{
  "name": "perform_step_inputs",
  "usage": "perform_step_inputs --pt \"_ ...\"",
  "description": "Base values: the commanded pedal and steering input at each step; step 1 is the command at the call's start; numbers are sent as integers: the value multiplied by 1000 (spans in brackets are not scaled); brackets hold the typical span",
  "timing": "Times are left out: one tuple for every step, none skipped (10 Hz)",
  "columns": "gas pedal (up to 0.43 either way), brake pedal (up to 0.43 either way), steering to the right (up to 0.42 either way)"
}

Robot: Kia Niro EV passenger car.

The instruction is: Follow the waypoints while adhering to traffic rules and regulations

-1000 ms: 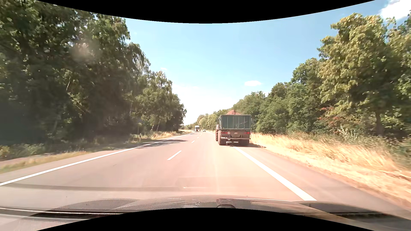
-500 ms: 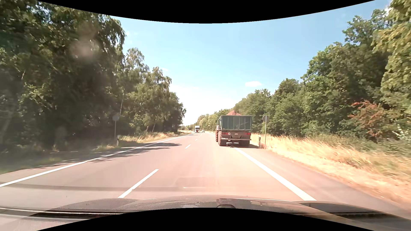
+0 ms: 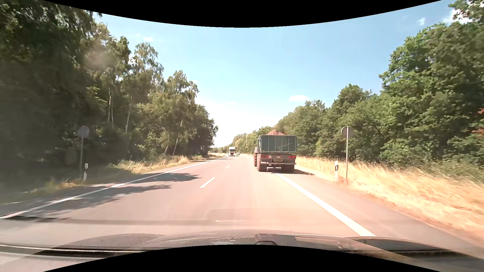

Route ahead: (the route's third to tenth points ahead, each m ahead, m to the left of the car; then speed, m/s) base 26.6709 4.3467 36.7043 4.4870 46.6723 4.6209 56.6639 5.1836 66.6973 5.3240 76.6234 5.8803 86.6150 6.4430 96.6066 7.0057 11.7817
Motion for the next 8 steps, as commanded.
perform_step_inputs --pt "177 0 -2" --pt "177 0 -2" --pt "177 0 -2" --pt "177 0 -2" --pt "177 0 -2" --pt "177 0 -2" --pt "177 0 -2" --pt "177 0 -2"
